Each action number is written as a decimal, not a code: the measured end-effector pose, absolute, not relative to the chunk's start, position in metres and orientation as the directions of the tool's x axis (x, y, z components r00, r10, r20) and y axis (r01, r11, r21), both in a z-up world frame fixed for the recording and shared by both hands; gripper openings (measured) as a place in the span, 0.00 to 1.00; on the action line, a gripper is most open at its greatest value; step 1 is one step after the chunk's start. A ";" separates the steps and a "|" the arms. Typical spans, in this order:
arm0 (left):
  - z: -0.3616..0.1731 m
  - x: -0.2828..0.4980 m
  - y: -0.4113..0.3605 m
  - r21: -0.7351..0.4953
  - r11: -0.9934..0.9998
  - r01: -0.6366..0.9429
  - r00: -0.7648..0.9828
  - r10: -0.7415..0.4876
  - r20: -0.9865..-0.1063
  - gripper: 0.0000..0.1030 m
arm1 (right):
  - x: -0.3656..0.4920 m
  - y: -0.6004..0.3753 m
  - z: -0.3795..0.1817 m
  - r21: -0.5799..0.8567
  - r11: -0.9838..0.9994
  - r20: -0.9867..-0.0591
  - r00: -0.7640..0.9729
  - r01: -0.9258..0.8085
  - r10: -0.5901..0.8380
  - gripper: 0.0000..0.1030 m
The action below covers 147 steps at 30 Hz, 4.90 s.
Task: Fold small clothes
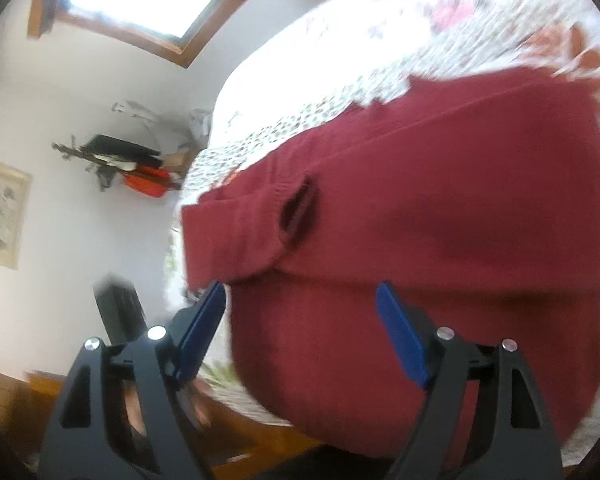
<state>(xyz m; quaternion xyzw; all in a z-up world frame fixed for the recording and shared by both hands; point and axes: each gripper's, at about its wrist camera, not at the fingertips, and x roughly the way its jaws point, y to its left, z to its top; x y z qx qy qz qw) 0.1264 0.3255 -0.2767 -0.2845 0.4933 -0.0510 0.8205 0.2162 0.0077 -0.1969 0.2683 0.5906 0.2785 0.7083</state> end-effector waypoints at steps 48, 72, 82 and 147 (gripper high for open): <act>-0.291 0.057 0.299 -0.526 0.822 -0.220 0.480 -0.378 -0.792 0.97 | 0.301 -0.041 -0.145 0.655 0.743 -0.712 0.216 -0.138 0.668 0.06; -0.288 0.083 0.320 -0.536 0.807 -0.247 0.479 -0.379 -0.792 0.97 | 0.280 -0.160 -0.239 0.630 0.767 -0.770 0.221 0.121 0.598 0.06; -0.257 0.124 0.333 -0.535 0.821 -0.199 0.542 -0.363 -0.758 0.97 | 0.277 -0.167 -0.260 0.663 0.727 -0.748 0.217 0.181 0.628 0.37; -0.371 -0.028 0.377 -0.542 0.821 -0.177 0.253 -0.494 -0.832 0.97 | 0.023 -0.210 -0.319 0.505 0.861 -0.863 0.040 0.053 0.504 0.72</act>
